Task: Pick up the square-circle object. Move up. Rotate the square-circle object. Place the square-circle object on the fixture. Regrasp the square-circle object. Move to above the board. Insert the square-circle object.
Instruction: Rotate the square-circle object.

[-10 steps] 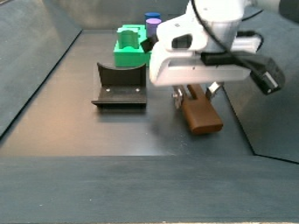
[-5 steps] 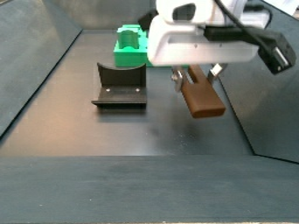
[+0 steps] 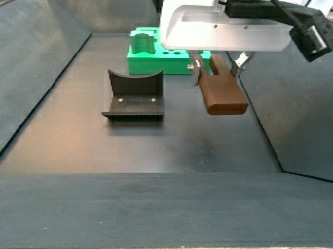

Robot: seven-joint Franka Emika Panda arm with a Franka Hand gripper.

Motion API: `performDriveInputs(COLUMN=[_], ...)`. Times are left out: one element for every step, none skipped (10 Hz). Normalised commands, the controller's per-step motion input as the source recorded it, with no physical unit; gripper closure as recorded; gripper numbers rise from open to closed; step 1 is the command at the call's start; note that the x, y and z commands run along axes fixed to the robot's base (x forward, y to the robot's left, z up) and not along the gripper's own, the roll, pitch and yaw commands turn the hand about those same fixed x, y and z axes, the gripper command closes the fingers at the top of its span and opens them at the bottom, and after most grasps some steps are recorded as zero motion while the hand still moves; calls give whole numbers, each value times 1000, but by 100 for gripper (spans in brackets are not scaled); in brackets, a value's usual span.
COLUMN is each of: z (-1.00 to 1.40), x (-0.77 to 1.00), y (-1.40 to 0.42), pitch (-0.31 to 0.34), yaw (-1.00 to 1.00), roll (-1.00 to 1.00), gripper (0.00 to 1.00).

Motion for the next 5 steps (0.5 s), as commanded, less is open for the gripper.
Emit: performDriveInputs(z=[-72, -48, -33, -30, -26], x=[12, 23, 29, 30, 32], y=[12, 14, 15, 16, 16], pitch=[-3, -4, -4, -5, -5], yaw=[-1000, -1000, -1000, -1000, -1000], roll=[-3, -3, -3, -3, -3], gripper=[100, 100, 100, 100, 100])
